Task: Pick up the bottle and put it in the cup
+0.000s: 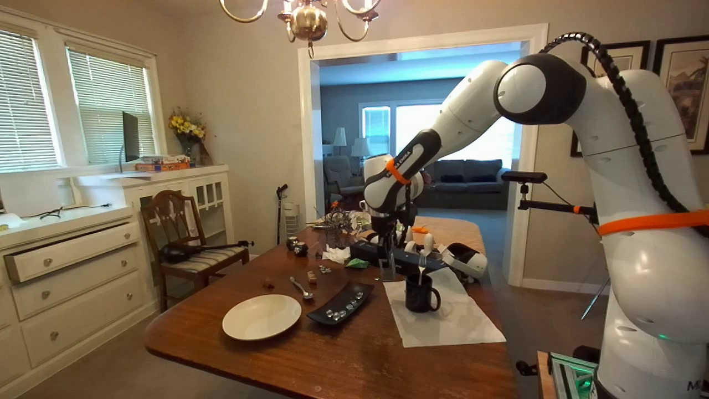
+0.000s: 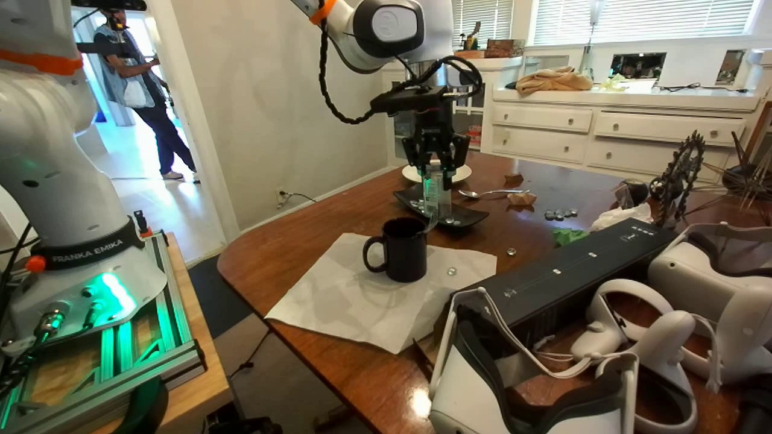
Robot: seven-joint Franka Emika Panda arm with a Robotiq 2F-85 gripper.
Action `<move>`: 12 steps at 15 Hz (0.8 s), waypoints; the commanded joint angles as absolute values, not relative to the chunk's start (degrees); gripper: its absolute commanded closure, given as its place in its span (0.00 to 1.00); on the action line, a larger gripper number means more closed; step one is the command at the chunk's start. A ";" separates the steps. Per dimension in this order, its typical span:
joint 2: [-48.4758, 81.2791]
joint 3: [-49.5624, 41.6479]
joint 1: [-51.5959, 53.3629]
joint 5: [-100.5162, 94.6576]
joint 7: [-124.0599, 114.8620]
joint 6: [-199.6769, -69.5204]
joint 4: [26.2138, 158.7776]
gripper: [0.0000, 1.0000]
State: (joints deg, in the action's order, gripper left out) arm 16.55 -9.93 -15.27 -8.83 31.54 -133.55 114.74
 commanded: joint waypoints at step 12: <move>-9.46 -12.00 -14.64 -35.37 5.37 -143.22 144.67 0.77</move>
State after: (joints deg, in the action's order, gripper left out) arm -2.85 -11.71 -14.22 -27.91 13.43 -141.20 138.88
